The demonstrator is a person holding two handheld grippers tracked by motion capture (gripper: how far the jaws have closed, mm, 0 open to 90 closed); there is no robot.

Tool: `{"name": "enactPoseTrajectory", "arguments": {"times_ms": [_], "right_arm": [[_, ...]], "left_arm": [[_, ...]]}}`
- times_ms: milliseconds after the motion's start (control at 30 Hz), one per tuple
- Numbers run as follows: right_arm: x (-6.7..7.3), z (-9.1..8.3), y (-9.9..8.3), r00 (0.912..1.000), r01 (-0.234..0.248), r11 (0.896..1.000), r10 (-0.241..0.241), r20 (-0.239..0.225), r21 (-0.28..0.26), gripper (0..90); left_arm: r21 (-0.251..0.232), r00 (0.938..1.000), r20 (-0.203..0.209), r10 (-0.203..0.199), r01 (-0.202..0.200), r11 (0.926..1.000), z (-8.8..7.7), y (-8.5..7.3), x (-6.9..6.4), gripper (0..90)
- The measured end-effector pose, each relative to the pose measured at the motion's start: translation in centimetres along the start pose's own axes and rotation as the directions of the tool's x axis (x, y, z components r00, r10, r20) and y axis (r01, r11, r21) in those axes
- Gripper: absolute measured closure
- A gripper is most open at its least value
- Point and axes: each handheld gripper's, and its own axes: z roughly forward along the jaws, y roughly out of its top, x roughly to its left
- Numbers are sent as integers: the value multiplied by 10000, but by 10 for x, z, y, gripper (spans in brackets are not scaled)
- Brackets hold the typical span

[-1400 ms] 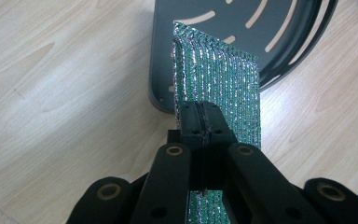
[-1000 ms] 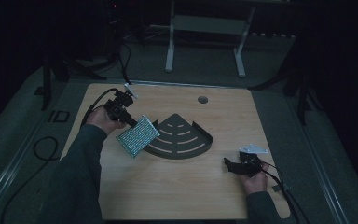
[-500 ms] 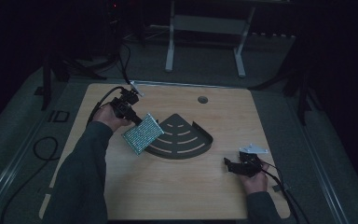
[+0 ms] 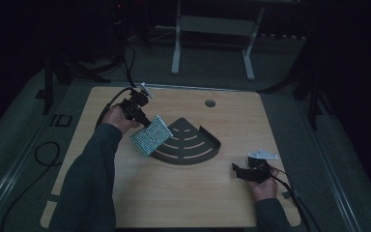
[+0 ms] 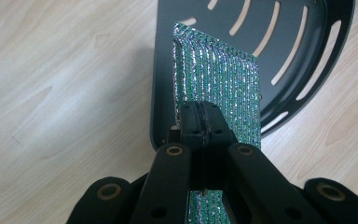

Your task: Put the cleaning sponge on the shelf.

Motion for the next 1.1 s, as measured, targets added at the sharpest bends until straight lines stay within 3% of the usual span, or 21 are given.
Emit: {"name": "enactPoseTrajectory", "arguments": {"times_ms": [467, 933, 1100], "right_arm": [[0, 0, 0, 10000, 4, 10000, -4, -8, -1, 227], [0, 0, 0, 10000, 10, 10000, -10, -19, 1, 227], [0, 0, 0, 10000, 31, 10000, -31, -31, -2, 227]], "left_arm": [[-37, 9996, -156, 229, -230, 9997, 5, 18, 0, 900], [-102, 9999, -52, 108, -109, 9999, 15, 26, 4, 900], [-136, 9997, -226, 70, -73, 9999, 18, 29, 3, 900]]}}
